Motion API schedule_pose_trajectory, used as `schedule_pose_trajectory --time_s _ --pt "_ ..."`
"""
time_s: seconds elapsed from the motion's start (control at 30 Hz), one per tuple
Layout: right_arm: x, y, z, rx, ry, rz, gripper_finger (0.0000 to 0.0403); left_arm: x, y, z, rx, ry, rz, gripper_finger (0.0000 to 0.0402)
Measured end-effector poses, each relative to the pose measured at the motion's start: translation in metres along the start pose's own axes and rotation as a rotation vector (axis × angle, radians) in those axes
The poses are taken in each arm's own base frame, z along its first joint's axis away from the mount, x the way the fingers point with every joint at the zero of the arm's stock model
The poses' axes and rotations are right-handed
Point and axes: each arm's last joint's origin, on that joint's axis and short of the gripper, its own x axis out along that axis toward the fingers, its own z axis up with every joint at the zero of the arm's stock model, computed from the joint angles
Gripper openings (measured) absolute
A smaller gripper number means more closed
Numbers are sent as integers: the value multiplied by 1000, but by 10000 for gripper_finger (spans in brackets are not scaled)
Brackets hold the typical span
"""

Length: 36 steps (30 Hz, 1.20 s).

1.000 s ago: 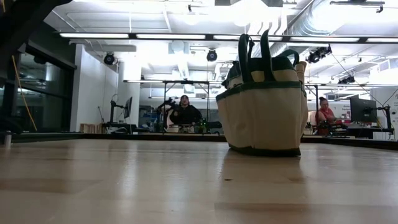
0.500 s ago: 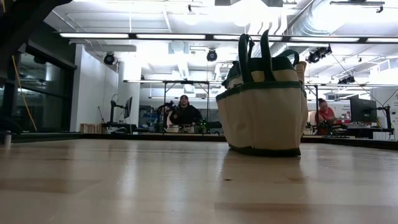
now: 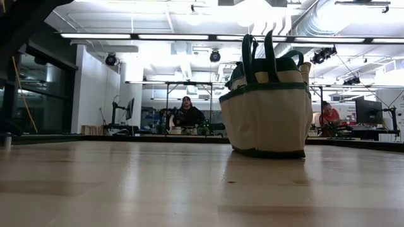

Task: Pick & Place Garden tools in Gardening bag
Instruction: Put the brown hand rake into the white gardening bag

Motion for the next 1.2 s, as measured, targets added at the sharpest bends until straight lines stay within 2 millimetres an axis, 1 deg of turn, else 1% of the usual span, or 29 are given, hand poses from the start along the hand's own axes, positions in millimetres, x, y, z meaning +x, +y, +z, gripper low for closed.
schedule_pose_trajectory --time_s 0.37,0.57,0.9,1.0,1.2 --pt "-5 -2 6 6 -17 -7 110 0 -1 0 -22 15 -25 61" --pt "-3 0 4 34 -19 48 110 0 0 0 -41 12 -18 61" --pt "0 2 0 29 -10 76 109 0 -1 -1 -54 23 -30 61" --pt "0 2 0 29 -8 85 99 0 -1 -1 -53 28 -39 61" --pt "0 3 0 28 -4 94 67 0 -2 -1 -55 42 -62 61"
